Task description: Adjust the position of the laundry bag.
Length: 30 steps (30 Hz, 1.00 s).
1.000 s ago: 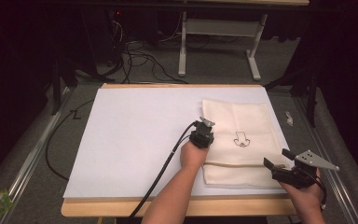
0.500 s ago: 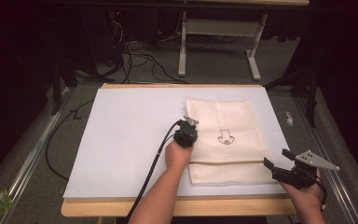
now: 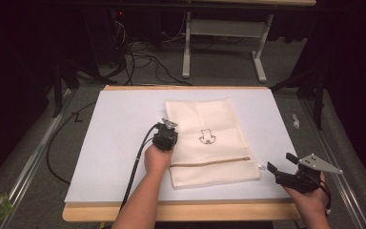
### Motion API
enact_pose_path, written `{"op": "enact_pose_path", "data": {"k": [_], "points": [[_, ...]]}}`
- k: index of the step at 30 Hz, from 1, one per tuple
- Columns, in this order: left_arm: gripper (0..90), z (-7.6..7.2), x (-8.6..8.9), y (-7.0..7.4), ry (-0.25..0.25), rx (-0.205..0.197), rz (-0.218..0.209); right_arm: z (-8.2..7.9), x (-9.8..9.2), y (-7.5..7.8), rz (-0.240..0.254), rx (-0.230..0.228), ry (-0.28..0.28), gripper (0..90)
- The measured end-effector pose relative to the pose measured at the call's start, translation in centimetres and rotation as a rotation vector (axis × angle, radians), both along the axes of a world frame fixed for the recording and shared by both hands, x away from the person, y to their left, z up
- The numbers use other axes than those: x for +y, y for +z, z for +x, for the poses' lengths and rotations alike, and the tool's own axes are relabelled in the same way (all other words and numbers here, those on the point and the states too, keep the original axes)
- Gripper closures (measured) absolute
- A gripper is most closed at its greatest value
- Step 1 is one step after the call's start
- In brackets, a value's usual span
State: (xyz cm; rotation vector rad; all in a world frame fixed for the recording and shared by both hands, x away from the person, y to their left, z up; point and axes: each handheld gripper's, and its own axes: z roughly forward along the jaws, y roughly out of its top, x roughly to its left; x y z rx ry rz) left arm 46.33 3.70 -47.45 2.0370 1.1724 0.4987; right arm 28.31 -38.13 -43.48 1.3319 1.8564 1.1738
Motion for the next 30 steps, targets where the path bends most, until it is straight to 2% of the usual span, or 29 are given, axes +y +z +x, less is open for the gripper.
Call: {"op": "enact_pose_path", "data": {"k": [2,4,5,6,7,9,10,11,12,13,14,15,16,17,18,19,20,23,24,25,28,30], "points": [[86.0,0.0,0.5,-0.1,0.001,0.001,-0.006,0.1,0.1,-0.1,-0.006,0.003,0.006,16.0],[78.6,-0.5,1.6,0.1,0.016,-0.013,-0.028,0.3,0.3,-0.3,-0.003,0.015,0.013,18.4],[73.4,-0.5,1.6,0.1,0.016,-0.013,-0.028,0.4,0.4,-0.3,-0.002,0.02,0.02,20.3],[73.4,-0.8,2.0,0.2,0.022,-0.018,-0.046,0.4,0.4,-0.3,-0.002,0.02,0.02,20.3],[65.3,-1.7,2.9,0.6,0.029,-0.03,-0.068,0.6,0.7,-0.5,0.003,0.029,0.029,23.4],[60.6,-2.3,3.4,0.9,0.023,-0.039,-0.072,0.7,0.9,-0.6,0.002,0.033,0.033,25.1],[60.6,-3.0,3.9,1.2,0.013,-0.048,-0.071,0.9,1.1,-0.7,0.002,0.039,0.043,27.5],[56.1,-4.7,5.0,1.9,-0.007,-0.063,-0.087,1.3,1.6,-1.2,0.016,0.068,0.057,31.6],[54.0,-4.7,5.0,1.9,-0.007,-0.063,-0.087,1.3,1.6,-1.2,0.016,0.068,0.057,31.6],[52.3,-5.7,5.6,2.2,-0.016,-0.069,-0.086,1.9,2.3,-1.7,0.013,0.108,0.079,38.1],[52.3,-6.7,6.1,2.5,-0.025,-0.08,-0.096,1.9,2.3,-1.7,0.013,0.108,0.079,38.1],[50.6,-7.7,6.7,2.6,-0.035,-0.083,-0.109,2.6,3.2,-2.4,-0.001,0.15,0.101,44.4],[50.6,-8.7,7.2,2.6,-0.043,-0.093,-0.125,2.6,3.2,-2.4,-0.001,0.15,0.101,44.4],[50.3,-9.7,7.6,2.4,-0.051,-0.101,-0.146,3.0,3.6,-2.7,-0.01,0.171,0.106,46.9],[50.5,-10.9,8.3,1.6,-0.07,-0.099,-0.146,3.8,4.3,-3.4,-0.031,0.213,0.102,51.2],[50.6,-10.9,8.3,1.6,-0.07,-0.099,-0.146,3.8,4.3,-3.4,-0.031,0.213,0.102,51.2],[49.9,-11.0,8.4,1.6,-0.087,-0.078,-0.127,4.4,4.9,-3.9,-0.073,0.242,0.096,53.5],[49.5,-11.0,8.4,1.8,-0.08,-0.102,-0.136,4.6,5.3,-4.3,-0.107,0.263,0.105,60.4],[49.5,-11.0,8.3,1.8,-0.081,-0.099,-0.15,4.4,5.5,-4.2,-0.124,0.255,0.109,69.6],[49.5,-11.0,8.1,1.8,-0.086,-0.1,-0.167,4.2,5.6,-4.1,-0.127,0.262,0.145,81.4],[49.4,-10.9,7.9,2.0,-0.09,-0.112,-0.165,3.5,5.9,-4.1,-0.13,0.262,0.17,85.2],[49.4,-10.9,7.9,2.0,-0.092,-0.118,-0.179,2.0,6.5,-3.9,-0.121,0.278,0.237,86.0]]}}
